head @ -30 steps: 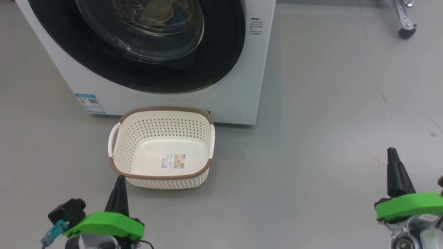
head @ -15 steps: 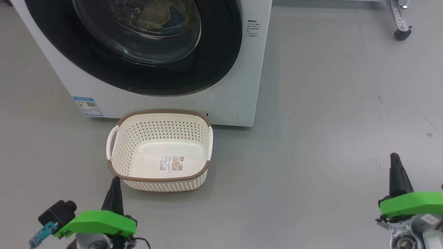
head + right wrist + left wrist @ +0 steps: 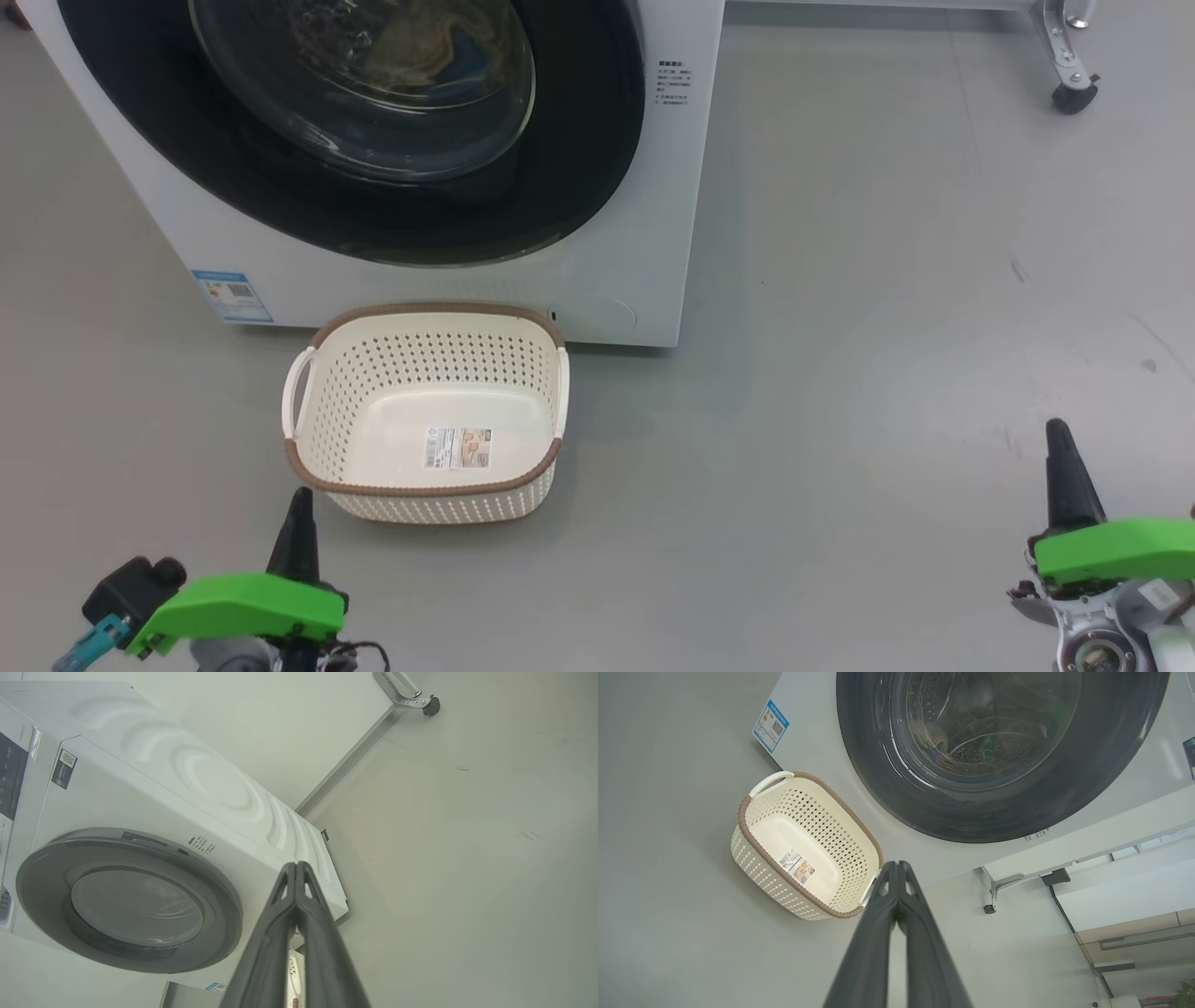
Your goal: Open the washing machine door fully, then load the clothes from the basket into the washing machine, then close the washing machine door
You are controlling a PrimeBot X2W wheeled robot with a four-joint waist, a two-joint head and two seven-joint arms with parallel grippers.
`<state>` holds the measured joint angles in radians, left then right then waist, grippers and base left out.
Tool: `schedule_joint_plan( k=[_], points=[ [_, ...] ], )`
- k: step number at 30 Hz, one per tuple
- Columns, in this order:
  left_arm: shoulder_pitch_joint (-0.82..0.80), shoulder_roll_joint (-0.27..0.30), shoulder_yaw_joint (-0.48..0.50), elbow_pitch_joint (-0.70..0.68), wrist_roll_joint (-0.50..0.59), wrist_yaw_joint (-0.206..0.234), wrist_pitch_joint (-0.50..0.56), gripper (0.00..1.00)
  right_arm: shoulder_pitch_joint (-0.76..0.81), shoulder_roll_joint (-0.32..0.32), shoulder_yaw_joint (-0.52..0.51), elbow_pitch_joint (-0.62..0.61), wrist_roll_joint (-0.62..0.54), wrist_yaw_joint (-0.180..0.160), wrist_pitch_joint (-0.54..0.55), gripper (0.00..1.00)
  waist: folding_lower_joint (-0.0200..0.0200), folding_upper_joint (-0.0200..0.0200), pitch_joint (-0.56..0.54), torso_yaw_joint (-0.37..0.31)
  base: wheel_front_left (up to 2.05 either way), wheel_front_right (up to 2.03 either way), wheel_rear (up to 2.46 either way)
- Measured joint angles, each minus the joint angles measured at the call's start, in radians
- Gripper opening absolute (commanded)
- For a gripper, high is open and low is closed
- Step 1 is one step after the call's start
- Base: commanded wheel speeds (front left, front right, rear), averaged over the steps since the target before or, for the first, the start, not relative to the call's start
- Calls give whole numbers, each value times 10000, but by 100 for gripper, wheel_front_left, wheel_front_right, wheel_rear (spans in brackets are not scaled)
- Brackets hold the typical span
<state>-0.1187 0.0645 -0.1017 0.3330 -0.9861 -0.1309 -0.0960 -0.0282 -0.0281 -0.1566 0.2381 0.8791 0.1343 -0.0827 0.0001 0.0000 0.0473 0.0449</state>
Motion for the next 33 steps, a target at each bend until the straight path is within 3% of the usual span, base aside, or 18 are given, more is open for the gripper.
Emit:
schedule_joint_plan(
  k=[33],
  points=[
    [105,-52,759,-263,-3129,6,911,0,-104,-2,90,182,3565,-6,926,0,0,0,-221,-224,0,0,0]
  ],
)
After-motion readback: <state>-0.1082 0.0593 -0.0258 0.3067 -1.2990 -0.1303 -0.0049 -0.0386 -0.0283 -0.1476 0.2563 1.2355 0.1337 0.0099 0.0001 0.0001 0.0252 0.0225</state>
